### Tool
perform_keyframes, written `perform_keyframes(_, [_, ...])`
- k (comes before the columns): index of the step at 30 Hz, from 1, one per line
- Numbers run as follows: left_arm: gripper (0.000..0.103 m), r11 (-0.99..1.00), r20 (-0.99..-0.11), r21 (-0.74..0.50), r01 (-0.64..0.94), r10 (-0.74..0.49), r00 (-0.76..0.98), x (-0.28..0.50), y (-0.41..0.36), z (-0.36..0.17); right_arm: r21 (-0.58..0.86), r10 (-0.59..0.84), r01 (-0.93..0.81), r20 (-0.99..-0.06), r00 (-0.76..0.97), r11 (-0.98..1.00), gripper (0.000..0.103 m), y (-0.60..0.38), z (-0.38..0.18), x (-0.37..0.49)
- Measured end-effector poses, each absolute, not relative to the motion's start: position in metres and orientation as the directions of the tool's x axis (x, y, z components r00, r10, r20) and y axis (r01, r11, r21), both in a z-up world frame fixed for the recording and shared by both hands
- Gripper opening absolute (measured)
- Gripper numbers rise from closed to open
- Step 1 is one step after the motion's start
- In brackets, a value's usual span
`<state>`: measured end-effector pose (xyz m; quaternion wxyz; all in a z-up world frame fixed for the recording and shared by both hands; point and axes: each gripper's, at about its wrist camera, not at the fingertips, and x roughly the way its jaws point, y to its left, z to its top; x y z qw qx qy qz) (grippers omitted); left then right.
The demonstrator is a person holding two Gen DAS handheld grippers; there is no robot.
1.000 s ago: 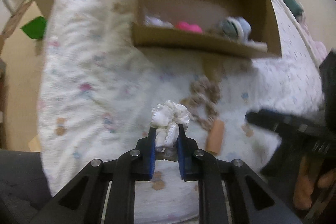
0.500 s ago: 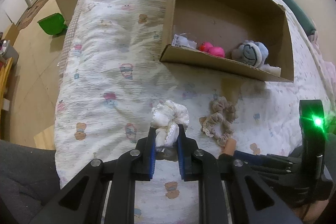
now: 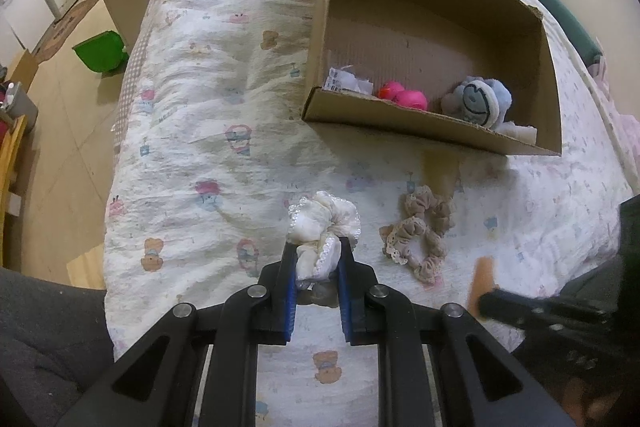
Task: Organize soft objects
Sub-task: 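Grasp the peach sponge with the right gripper while the left carries socks toward the box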
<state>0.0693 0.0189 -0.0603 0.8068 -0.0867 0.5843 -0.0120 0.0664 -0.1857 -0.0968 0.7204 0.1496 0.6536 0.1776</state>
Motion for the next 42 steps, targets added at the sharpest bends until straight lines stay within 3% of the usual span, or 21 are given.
perform_keyframes(21, [0.016, 0.992, -0.860, -0.127, -0.011, -0.104, 0.500, 0.116, 0.006, 0.005, 0.438, 0.448, -0.136, -0.771, 0.452, 0.889, 0.012, -0.253, -0.009, 0.134])
perform_keyframes(30, [0.016, 0.996, -0.827, -0.085, 0.017, -0.080, 0.557, 0.160, -0.001, 0.014, 0.386, 0.390, -0.119, -0.770, 0.505, 0.915, 0.012, -0.258, -0.012, 0.164])
perform_keyframes(42, [0.016, 0.997, -0.812, -0.078, 0.017, -0.074, 0.579, 0.177, 0.003, -0.028, 0.310, 0.301, -0.069, -0.811, 0.501, 0.948, 0.012, -0.260, -0.042, 0.170])
